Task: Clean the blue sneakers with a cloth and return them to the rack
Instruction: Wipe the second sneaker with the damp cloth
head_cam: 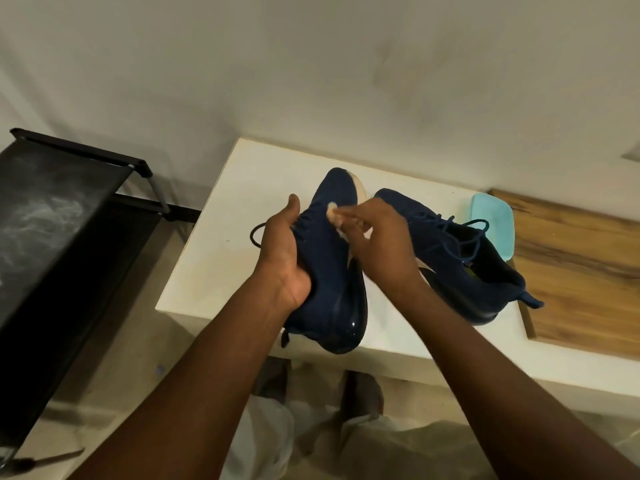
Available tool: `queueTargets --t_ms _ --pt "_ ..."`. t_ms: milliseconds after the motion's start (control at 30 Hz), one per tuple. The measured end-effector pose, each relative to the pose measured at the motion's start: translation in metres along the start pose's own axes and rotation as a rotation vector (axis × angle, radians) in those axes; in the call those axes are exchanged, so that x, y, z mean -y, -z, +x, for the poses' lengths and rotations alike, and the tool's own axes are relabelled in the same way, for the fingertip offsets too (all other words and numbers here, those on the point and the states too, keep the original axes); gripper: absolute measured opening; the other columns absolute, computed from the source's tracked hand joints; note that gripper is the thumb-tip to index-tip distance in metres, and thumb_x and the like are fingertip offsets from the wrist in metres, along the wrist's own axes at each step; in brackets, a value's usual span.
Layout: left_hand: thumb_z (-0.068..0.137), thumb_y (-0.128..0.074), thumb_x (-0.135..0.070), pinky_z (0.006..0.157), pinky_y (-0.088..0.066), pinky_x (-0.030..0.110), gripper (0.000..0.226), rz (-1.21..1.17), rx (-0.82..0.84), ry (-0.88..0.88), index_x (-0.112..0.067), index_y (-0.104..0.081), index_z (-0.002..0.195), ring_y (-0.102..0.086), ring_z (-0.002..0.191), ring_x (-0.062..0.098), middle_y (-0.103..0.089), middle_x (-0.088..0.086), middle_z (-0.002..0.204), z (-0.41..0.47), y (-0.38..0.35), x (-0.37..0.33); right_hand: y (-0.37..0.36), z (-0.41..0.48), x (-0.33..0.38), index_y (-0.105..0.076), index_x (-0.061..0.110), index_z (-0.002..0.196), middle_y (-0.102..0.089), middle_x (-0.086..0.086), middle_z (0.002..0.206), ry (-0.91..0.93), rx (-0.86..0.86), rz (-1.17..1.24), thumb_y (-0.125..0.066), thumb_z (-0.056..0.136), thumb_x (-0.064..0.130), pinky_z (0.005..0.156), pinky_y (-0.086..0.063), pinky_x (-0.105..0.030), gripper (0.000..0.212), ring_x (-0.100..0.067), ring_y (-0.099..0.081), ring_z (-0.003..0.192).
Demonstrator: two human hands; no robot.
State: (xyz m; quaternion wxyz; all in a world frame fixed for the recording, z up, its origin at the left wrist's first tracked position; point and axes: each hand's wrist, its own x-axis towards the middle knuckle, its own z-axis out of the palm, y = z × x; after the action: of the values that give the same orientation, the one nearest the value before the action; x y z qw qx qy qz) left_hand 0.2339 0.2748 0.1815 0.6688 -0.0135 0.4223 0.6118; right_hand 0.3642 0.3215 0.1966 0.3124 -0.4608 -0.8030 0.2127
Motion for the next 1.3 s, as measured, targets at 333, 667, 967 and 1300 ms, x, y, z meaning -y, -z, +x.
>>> queueTargets --t_ms 333,667,967,1300 --pt "0.103 -0.051 -0.039 0.077 -0.059 0.036 0.038 0.115 -0.104 -0.023 -0.01 -0.073 0.093 -0.073 0.075 0.025 -0.077 0.012 0.087 -0.004 -0.005 0.0 -0.001 -0.002 0.008 -0.077 0.027 0.101 -0.068 0.004 0.09 0.119 0.2 -0.03 -0.069 0.091 0.03 0.071 -0.049 -0.027 0.013 -0.009 -0.059 0.076" --pt "0.103 -0.053 -0.023 0.077 -0.06 0.039 0.024 0.177 -0.136 -0.05 -0.009 -0.071 0.096 -0.074 0.081 0.027 -0.077 0.012 0.089 -0.003 -0.014 0.004 0.011 -0.008 -0.006 -0.076 0.02 0.106 -0.072 0.003 0.097 0.041 0.335 0.175 -0.071 0.09 0.021 0.07 -0.047 -0.02 0.017 -0.009 -0.063 0.077" --pt "0.097 -0.061 -0.013 0.096 -0.055 0.045 0.024 0.424 -0.148 -0.094 -0.002 -0.066 0.118 -0.069 0.099 0.03 -0.073 0.011 0.107 -0.007 -0.027 0.01 0.0 0.016 -0.056 -0.073 0.023 0.107 -0.069 0.005 0.099 -0.162 -0.066 -0.026 -0.061 0.094 0.026 0.082 -0.05 -0.025 0.018 -0.003 -0.058 0.087" --pt "0.096 -0.063 -0.012 0.09 -0.057 0.043 0.019 0.484 -0.212 -0.135 -0.008 -0.068 0.113 -0.071 0.099 0.03 -0.074 0.012 0.105 -0.003 -0.016 0.0 -0.003 0.009 -0.045 -0.074 0.023 0.105 -0.068 0.008 0.099 -0.066 -0.016 0.005 -0.067 0.091 0.025 0.075 -0.049 -0.021 0.016 -0.002 -0.057 0.082"
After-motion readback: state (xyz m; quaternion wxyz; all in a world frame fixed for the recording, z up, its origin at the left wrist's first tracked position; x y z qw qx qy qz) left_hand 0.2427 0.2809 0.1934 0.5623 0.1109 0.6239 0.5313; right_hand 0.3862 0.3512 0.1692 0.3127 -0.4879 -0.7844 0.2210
